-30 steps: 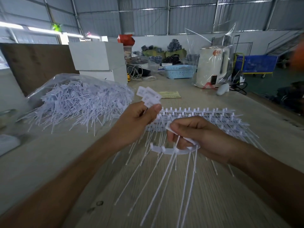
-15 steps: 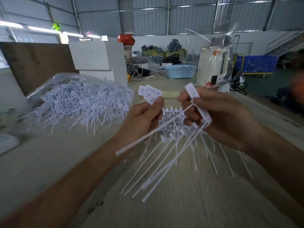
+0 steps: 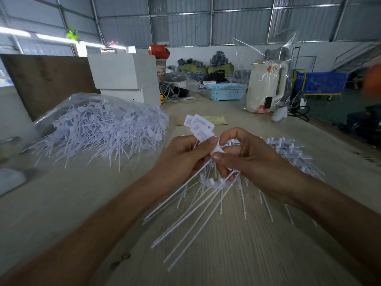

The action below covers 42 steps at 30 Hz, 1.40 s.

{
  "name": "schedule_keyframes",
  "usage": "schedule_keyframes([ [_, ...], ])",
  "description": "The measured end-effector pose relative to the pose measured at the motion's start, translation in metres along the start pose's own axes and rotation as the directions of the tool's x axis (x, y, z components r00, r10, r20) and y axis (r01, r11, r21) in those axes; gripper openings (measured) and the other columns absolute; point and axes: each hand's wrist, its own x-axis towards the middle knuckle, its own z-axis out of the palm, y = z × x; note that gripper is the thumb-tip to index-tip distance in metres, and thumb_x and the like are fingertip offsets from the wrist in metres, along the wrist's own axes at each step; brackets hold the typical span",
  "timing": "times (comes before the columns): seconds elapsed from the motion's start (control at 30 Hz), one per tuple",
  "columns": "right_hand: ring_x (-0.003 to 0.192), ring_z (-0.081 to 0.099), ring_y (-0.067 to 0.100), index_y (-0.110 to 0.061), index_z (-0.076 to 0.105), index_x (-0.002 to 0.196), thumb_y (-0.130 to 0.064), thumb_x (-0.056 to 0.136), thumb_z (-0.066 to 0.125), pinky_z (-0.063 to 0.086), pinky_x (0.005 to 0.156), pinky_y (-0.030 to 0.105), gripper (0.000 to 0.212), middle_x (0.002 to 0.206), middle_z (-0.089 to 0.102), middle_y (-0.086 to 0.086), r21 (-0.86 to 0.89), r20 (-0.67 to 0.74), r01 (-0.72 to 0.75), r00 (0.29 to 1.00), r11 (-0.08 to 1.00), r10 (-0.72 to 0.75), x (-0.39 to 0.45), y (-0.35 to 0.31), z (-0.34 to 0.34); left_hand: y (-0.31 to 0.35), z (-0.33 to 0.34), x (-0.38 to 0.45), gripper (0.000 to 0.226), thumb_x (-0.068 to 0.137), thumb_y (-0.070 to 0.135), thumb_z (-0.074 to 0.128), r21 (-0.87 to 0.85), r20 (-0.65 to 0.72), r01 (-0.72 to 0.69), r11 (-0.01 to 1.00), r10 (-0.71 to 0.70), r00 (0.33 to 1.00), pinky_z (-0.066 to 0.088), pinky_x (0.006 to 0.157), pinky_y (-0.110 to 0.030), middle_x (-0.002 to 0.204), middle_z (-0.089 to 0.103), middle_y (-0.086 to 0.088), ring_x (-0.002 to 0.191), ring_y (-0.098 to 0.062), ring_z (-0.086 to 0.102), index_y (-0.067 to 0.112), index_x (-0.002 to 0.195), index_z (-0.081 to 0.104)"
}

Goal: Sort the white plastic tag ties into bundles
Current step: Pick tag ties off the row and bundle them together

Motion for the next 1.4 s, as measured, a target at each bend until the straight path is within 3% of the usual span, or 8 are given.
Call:
schedule_keyframes([
  [0.17, 0.085, 0.07, 0.03, -0.003, 0.065, 0.103, -0.03, 0.095, 0.059, 0.053, 0.085, 0.039, 0.029, 0.09, 0.074, 0.014, -0.131, 0.016, -0.031, 0.999, 0.991, 0.033, -0.001, 0.002, 0.0, 0.005, -0.005, 0.002, 0.05, 0.097, 0.035, 0.06, -0.088, -0.08, 0.067, 0.994, -0.074, 0.994, 0.032, 0.039, -0.012, 0.042, 0.044, 0.014, 0.035, -0.003, 0.039, 0.026, 0.048, 0.06],
  [0.3, 0.071, 0.065, 0.019, -0.001, 0.071, 0.084, -0.021, 0.099, 0.055, 0.051, 0.072, 0.023, 0.03, 0.079, 0.071, 0.014, -0.192, -0.009, 0.059, 0.998, 0.98, -0.061, -0.001, 0.0, 0.003, 0.004, -0.005, 0.001, 0.051, 0.097, 0.041, 0.06, 0.066, -0.062, 0.038, 0.997, -0.033, 0.997, 0.028, 0.042, -0.016, 0.046, 0.035, 0.009, 0.039, -0.006, 0.031, 0.024, 0.05, 0.049],
  [0.53, 0.062, 0.064, 0.013, -0.001, 0.067, 0.077, -0.014, 0.099, 0.057, 0.049, 0.064, 0.022, 0.028, 0.068, 0.066, 0.008, -0.305, -0.126, 0.106, 0.981, 0.947, -0.15, 0.001, 0.01, 0.015, 0.003, -0.004, 0.002, 0.062, 0.101, 0.036, 0.056, 0.186, -0.078, 0.023, 0.982, -0.009, 0.997, 0.031, 0.044, -0.016, 0.038, 0.04, 0.01, 0.034, -0.004, 0.037, 0.021, 0.041, 0.05],
  [0.67, 0.058, 0.055, 0.027, -0.002, 0.058, 0.069, -0.018, 0.099, 0.059, 0.044, 0.058, 0.04, 0.035, 0.062, 0.054, 0.012, -0.527, -0.156, 0.167, 0.945, 0.833, -0.288, -0.001, 0.017, 0.021, 0.002, -0.006, 0.003, 0.059, 0.097, 0.039, 0.061, 0.021, -0.052, 0.211, 0.977, -0.209, 0.976, 0.024, 0.037, -0.016, 0.04, 0.036, 0.004, 0.032, -0.011, 0.029, 0.02, 0.042, 0.049],
  [0.83, 0.052, 0.044, 0.019, -0.005, 0.053, 0.065, -0.008, 0.096, 0.062, 0.035, 0.053, 0.038, 0.033, 0.057, 0.046, 0.006, -0.68, -0.116, 0.228, 0.905, 0.696, -0.41, -0.006, 0.025, 0.03, 0.002, -0.015, 0.006, 0.054, 0.092, 0.034, 0.066, -0.009, 0.066, 0.4, 0.916, -0.399, 0.915, 0.019, 0.04, -0.012, 0.044, 0.028, 0.001, 0.034, -0.012, 0.018, 0.022, 0.045, 0.043],
  [1.0, 0.065, 0.061, 0.016, -0.001, 0.066, 0.079, -0.014, 0.1, 0.056, 0.049, 0.066, 0.027, 0.026, 0.071, 0.063, 0.011, -0.286, -0.069, 0.115, 0.988, 0.951, -0.141, -0.001, 0.016, 0.019, 0.004, -0.027, 0.008, 0.049, 0.095, 0.04, 0.062, 0.128, 0.112, 0.195, 0.972, -0.21, 0.971, 0.028, 0.04, -0.016, 0.046, 0.047, 0.0, 0.036, -0.009, 0.035, 0.02, 0.051, 0.058],
  [1.17, 0.064, 0.052, 0.022, 0.002, 0.061, 0.078, -0.021, 0.102, 0.049, 0.042, 0.068, 0.031, 0.035, 0.07, 0.053, 0.02, -0.011, -0.032, -0.02, 0.999, 1.0, 0.019, -0.001, 0.016, 0.012, -0.003, -0.023, 0.008, 0.056, 0.102, 0.035, 0.052, 0.402, 0.123, -0.158, 0.902, 0.118, 0.985, 0.037, 0.053, -0.016, 0.044, 0.054, 0.007, 0.042, -0.004, 0.047, 0.01, 0.054, 0.067],
  [1.4, 0.071, 0.056, 0.012, 0.0, 0.065, 0.111, -0.016, 0.097, 0.054, 0.047, 0.066, 0.024, 0.024, 0.079, 0.059, 0.004, 0.237, 0.109, -0.132, 0.988, 0.963, 0.109, 0.001, 0.011, 0.014, -0.008, -0.023, 0.016, 0.063, 0.083, 0.067, 0.04, 0.69, -0.095, -0.129, 0.712, 0.267, 0.959, 0.032, 0.05, -0.035, 0.049, 0.039, 0.002, 0.048, -0.016, 0.044, 0.011, 0.057, 0.049],
])
